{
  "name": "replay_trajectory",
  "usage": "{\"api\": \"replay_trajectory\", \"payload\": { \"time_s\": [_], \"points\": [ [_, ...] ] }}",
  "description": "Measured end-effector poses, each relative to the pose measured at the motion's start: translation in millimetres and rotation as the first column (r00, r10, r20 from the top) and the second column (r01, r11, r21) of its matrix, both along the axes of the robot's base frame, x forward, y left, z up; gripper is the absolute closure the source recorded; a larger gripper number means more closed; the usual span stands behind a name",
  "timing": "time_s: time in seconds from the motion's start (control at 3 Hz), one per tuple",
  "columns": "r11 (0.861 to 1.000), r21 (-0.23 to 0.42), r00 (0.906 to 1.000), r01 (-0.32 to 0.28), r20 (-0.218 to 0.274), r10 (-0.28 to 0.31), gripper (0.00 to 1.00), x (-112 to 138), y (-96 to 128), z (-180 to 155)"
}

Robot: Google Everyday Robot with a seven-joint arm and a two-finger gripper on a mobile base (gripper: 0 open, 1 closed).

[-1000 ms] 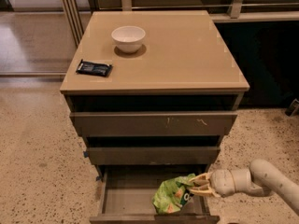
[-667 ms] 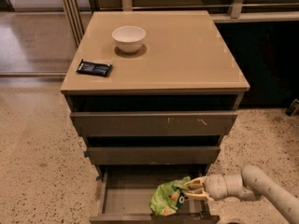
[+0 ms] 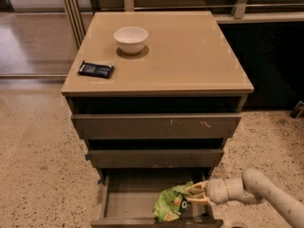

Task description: Place green rice chip bag into bottom drawer

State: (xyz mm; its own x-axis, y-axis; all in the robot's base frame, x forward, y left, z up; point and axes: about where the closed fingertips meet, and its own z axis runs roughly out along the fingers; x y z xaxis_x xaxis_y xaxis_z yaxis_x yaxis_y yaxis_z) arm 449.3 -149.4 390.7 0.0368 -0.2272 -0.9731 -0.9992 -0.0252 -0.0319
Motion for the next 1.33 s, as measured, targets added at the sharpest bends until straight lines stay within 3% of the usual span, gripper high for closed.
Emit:
{"api": "replay_trajectory", "payload": {
  "time_s": [0.67,1.33],
  "points": [
    [0.988,-0.143,0.9981,0.053,0.039,-0.048,1.0,45.7,-0.3,-80.5],
    [0.985,-0.153,0.9949,0.085,0.066,-0.076,1.0,50.9,10.5,-88.4]
  ]
}}
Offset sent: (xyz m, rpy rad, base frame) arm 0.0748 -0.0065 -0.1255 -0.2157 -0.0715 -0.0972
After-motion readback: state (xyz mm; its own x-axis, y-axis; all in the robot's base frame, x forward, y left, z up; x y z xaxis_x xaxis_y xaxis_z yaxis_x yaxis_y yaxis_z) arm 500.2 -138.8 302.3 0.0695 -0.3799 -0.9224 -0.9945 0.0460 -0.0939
